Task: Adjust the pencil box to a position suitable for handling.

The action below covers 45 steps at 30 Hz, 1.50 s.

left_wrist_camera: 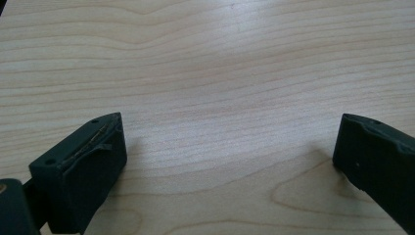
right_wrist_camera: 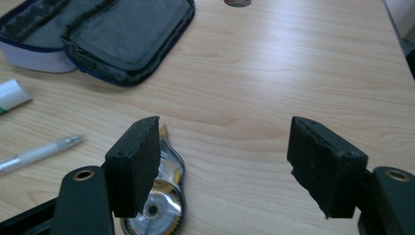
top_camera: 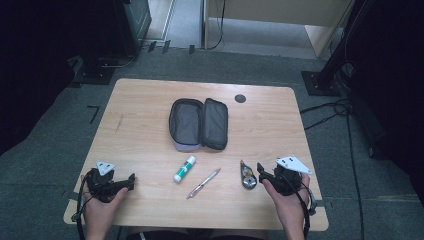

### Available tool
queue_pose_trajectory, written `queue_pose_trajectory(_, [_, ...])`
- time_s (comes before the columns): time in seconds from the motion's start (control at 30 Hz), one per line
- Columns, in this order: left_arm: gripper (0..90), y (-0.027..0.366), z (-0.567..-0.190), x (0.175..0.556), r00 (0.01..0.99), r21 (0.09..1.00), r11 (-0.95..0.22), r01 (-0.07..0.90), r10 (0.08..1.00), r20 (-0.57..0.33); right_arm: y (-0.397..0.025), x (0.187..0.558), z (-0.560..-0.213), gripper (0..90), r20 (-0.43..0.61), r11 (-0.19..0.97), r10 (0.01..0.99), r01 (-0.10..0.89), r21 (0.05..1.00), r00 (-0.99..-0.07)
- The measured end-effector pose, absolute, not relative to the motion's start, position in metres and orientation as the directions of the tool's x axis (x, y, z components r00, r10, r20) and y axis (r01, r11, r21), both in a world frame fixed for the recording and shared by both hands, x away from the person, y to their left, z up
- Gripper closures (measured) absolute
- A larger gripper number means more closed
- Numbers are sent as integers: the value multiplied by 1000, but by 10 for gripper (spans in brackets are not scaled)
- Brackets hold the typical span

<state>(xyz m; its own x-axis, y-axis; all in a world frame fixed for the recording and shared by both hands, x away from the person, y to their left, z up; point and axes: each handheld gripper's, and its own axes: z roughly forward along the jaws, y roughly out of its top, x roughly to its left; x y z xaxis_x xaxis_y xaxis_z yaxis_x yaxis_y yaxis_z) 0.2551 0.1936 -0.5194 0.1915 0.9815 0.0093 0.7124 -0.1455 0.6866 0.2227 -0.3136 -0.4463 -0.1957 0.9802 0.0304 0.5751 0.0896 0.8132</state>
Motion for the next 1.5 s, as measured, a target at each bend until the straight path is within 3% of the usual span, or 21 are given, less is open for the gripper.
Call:
queue_pose_trajectory(1.17, [0, 194, -519, 256, 195, 686, -149, 712, 981, 11, -220, 285, -430, 145, 73, 120, 952, 584, 803, -296])
queue_pose_trajectory(1.4, [0, 194, -519, 256, 195, 686, -149, 712, 981, 11, -203, 296, -432, 148, 72, 129, 949, 585, 800, -307])
queue_pose_trajectory(1.5, [0, 194, -519, 256, 197, 686, -150, 712, 980, 10, -194, 301, -433, 221, 69, 141, 944, 585, 799, -322])
